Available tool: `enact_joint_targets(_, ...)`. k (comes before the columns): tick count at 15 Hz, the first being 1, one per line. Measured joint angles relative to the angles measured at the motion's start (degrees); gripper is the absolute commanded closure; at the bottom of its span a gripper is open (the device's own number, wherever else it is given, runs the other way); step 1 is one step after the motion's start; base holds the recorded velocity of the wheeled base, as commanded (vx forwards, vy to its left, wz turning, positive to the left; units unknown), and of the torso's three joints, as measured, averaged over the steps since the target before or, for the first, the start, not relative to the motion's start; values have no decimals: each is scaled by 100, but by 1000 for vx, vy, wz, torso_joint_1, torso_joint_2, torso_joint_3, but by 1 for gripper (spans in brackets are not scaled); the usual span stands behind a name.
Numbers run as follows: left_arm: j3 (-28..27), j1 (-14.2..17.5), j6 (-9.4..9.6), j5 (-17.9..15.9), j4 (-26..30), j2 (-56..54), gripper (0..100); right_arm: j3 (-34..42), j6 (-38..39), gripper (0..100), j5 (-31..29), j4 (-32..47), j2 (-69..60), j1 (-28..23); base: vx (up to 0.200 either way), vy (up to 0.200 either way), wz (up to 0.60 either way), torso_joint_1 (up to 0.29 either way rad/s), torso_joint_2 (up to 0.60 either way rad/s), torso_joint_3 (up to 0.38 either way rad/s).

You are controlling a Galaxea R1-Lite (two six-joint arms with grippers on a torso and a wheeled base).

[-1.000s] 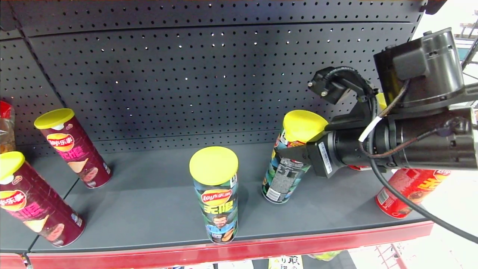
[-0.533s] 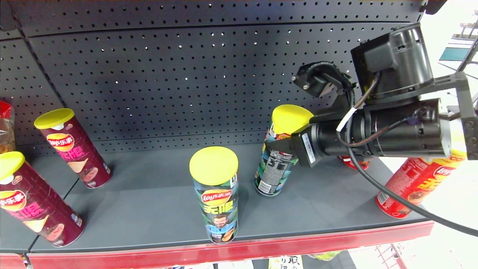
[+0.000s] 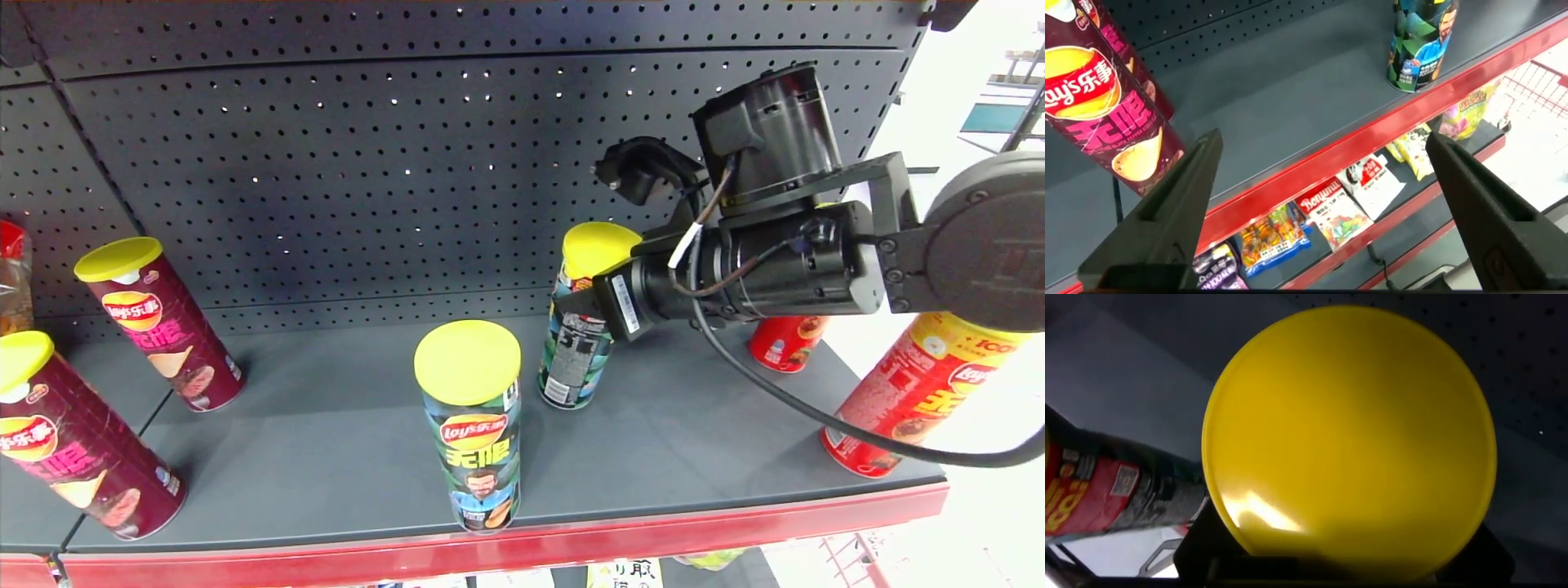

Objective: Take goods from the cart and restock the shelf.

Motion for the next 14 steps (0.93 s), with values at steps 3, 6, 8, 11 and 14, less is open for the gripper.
enact_joint_targets(3, 15, 0, 0, 2, 0, 5, 0, -232, 2, 100, 51, 0, 230, -48, 0, 0, 0, 0, 0, 0)
enact_joint_targets(6, 26, 0, 0, 0, 9, 11, 0, -402, 0, 100, 108, 15, 410, -52, 0, 0, 0, 0, 0, 0)
enact_joint_targets(8, 33, 0, 2, 0, 16, 11, 0, -592, -2, 100, 101, 22, 536, -52, 0, 0, 0, 0, 0, 0)
enact_joint_targets(11, 33, 0, 2, 0, 50, 16, 0, -946, -2, 100, 99, 274, 722, -37, 0, 0, 0, 0, 0, 0)
enact_joint_targets(14, 33, 0, 0, 0, 50, 40, 0, -1425, 0, 100, 104, 536, 917, -20, 0, 0, 0, 0, 0, 0)
